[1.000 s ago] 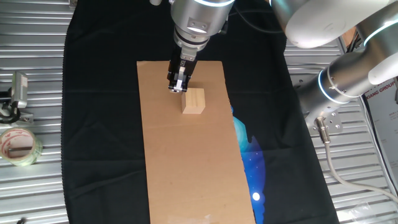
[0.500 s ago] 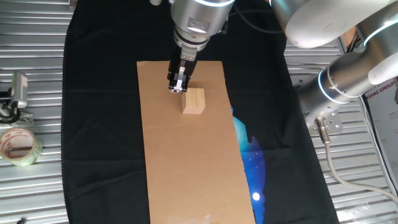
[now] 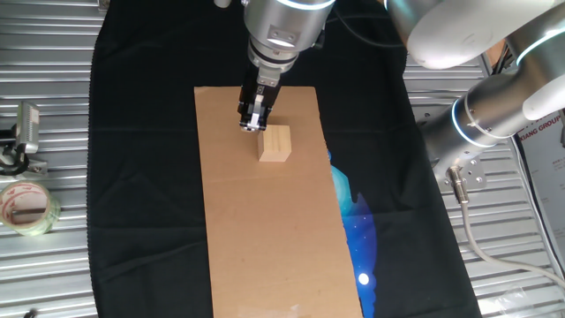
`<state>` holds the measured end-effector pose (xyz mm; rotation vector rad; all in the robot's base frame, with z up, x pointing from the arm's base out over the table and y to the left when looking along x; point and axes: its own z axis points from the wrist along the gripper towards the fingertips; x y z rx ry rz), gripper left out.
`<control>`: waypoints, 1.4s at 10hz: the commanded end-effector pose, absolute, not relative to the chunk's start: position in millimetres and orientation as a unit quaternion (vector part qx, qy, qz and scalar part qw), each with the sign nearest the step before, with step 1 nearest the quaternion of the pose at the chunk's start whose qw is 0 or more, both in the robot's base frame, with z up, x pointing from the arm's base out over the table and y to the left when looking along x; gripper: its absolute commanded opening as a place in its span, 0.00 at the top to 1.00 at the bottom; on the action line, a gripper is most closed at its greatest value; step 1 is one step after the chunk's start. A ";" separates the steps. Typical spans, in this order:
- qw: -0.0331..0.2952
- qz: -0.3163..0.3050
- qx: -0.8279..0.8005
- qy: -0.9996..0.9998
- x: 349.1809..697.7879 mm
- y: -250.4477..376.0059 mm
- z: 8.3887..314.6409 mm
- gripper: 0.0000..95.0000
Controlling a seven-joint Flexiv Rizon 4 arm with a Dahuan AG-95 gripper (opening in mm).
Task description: Use the gripper to push the small block from left to right
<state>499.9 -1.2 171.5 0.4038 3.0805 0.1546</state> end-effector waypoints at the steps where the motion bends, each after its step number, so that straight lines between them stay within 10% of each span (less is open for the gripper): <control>1: 0.015 0.051 0.129 0.990 499.7 -1.3 171.5 1.00; 14: -0.006 0.089 0.087 0.992 499.6 -1.4 171.4 1.00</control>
